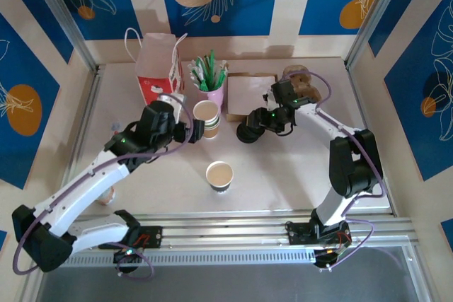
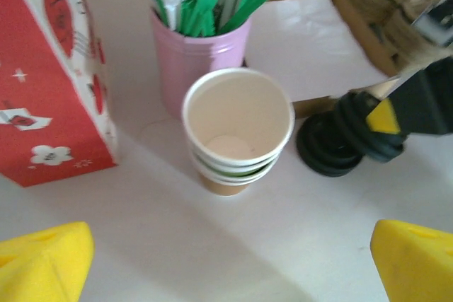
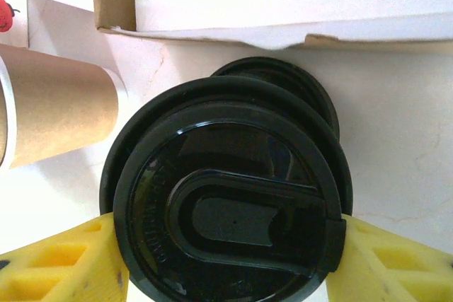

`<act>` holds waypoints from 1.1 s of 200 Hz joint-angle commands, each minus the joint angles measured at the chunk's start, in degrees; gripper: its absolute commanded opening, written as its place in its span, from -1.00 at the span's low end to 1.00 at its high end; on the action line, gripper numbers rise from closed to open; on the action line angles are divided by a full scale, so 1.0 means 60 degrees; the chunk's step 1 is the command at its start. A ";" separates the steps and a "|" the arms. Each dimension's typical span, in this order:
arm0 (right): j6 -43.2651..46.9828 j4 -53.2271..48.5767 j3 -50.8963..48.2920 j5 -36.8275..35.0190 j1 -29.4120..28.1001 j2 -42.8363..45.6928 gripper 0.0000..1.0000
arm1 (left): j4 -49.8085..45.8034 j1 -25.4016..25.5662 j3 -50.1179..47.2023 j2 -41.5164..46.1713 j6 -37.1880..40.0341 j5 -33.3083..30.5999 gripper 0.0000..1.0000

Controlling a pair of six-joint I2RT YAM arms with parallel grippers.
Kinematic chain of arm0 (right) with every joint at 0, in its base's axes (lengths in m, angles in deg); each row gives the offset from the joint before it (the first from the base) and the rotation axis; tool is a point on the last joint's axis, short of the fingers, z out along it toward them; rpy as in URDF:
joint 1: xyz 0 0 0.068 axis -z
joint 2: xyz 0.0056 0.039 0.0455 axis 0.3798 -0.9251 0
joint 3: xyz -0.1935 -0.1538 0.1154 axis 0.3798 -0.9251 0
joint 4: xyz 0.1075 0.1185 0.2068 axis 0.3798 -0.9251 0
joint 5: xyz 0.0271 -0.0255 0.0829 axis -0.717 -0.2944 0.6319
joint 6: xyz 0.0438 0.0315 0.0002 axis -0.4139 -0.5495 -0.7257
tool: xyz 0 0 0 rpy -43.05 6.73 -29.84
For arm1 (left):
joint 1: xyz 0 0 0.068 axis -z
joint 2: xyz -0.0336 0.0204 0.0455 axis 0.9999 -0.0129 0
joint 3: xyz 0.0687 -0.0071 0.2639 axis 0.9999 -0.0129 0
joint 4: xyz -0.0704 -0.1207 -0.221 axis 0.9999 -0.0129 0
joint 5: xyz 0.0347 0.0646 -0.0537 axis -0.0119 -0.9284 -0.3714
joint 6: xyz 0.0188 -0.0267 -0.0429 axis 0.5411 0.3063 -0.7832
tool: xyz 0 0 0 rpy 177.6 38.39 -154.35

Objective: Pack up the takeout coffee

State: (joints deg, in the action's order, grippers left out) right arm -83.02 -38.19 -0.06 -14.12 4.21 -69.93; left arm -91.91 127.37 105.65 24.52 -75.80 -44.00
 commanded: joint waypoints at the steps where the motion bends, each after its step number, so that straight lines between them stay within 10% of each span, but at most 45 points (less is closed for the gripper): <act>1: -0.0180 0.0234 -0.0147 0.0604 0.0037 0.0435 0.25 | -0.1350 0.0056 0.1087 -0.0751 -0.1290 0.0884 1.00; 220: -0.0643 0.1396 -0.1498 0.0865 0.0176 0.1605 0.23 | 0.1515 0.1222 0.4495 -0.6473 -0.7761 0.2338 1.00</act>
State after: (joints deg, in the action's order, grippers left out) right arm -86.01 -31.11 -7.71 -10.01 5.09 -61.62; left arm -88.19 134.19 132.52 -12.79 -116.27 -31.91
